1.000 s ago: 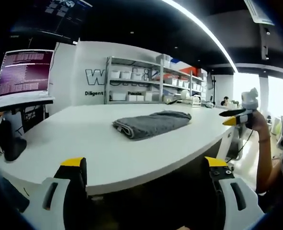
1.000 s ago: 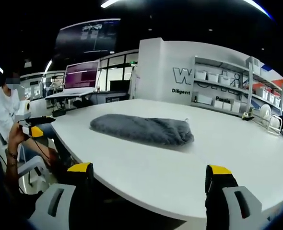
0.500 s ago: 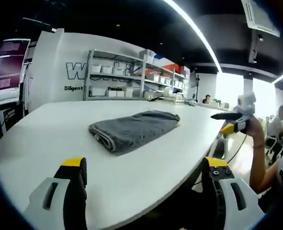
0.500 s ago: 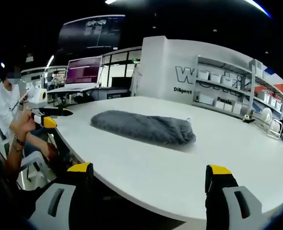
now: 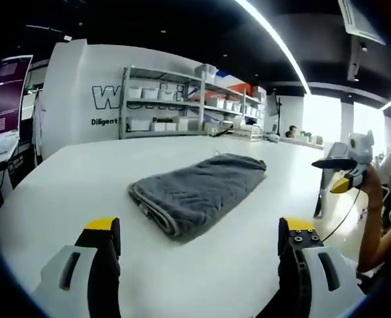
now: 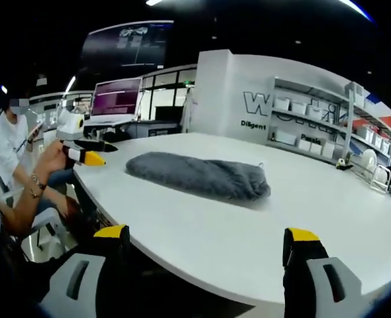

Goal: Open the folded towel by lifting each exposed corner and separating the folded layers until the towel lies flat within the target outline without major curled edges

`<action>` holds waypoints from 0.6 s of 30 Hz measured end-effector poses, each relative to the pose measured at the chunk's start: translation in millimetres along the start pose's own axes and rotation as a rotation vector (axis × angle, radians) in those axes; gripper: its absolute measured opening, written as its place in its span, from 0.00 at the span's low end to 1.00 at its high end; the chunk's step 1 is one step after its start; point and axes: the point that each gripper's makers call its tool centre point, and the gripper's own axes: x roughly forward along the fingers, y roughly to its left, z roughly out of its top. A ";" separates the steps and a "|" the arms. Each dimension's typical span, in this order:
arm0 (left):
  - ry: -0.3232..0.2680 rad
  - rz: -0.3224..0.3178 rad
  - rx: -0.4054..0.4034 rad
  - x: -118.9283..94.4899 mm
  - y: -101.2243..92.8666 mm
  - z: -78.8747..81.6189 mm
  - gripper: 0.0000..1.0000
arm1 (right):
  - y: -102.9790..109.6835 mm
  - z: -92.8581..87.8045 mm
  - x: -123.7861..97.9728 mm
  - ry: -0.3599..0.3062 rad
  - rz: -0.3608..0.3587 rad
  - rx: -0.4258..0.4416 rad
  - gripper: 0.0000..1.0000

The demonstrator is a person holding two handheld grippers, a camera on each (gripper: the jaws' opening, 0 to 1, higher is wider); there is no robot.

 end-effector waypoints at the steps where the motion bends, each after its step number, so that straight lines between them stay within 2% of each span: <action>1: 0.006 0.001 0.000 2.5 0.9 0.8 0.98 | -3.5 -1.7 -0.2 0.014 -0.024 -0.018 0.99; 5: 0.022 0.009 0.025 11.8 4.5 3.2 0.98 | -5.5 -3.5 1.7 0.020 -0.016 -0.008 0.99; 12: 0.016 0.020 0.013 26.9 15.4 13.7 0.97 | -2.3 -3.2 3.8 0.016 0.008 -0.007 0.99; 18: 0.014 0.047 0.037 42.0 21.9 25.5 0.96 | -3.8 1.2 5.9 -0.017 0.014 -0.007 0.99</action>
